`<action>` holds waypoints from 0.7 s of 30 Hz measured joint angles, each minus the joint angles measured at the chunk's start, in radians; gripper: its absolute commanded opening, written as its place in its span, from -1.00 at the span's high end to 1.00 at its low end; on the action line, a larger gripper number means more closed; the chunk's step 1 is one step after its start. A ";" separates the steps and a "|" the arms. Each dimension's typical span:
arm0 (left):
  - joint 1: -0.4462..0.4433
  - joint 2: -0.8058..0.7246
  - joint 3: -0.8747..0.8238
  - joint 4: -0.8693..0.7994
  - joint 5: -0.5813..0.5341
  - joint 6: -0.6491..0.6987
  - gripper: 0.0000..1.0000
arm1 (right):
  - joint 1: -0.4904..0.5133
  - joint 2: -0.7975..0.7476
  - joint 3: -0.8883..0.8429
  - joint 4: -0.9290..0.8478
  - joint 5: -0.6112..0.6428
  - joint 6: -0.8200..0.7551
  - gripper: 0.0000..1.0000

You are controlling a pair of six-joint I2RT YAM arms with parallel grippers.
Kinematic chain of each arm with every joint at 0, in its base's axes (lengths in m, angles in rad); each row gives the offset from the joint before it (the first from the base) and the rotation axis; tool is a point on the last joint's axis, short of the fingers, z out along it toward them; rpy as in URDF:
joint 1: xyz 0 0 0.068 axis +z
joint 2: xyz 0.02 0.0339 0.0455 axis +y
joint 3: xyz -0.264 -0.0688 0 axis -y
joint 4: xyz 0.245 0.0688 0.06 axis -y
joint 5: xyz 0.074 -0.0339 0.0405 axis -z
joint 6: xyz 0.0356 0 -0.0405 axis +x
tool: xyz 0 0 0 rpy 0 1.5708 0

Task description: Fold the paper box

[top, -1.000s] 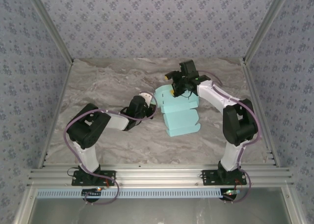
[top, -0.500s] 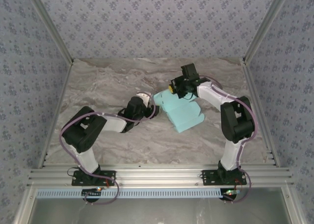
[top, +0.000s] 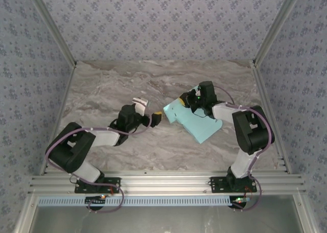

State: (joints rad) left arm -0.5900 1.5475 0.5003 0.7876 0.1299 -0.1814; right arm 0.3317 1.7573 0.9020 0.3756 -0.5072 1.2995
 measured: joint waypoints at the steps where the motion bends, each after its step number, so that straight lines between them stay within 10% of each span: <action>1: 0.009 0.008 0.000 0.001 0.004 0.008 -0.99 | 0.000 0.000 -0.013 0.033 -0.014 -0.006 0.82; 21: -0.055 0.285 0.040 0.286 0.066 0.122 -0.60 | -0.002 0.031 -0.144 0.409 -0.129 0.005 0.92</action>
State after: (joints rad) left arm -0.6449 1.8328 0.5400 1.0740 0.1959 -0.0597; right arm 0.3298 1.7878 0.7578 0.7841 -0.6357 1.3048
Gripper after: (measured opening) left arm 0.846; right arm 0.058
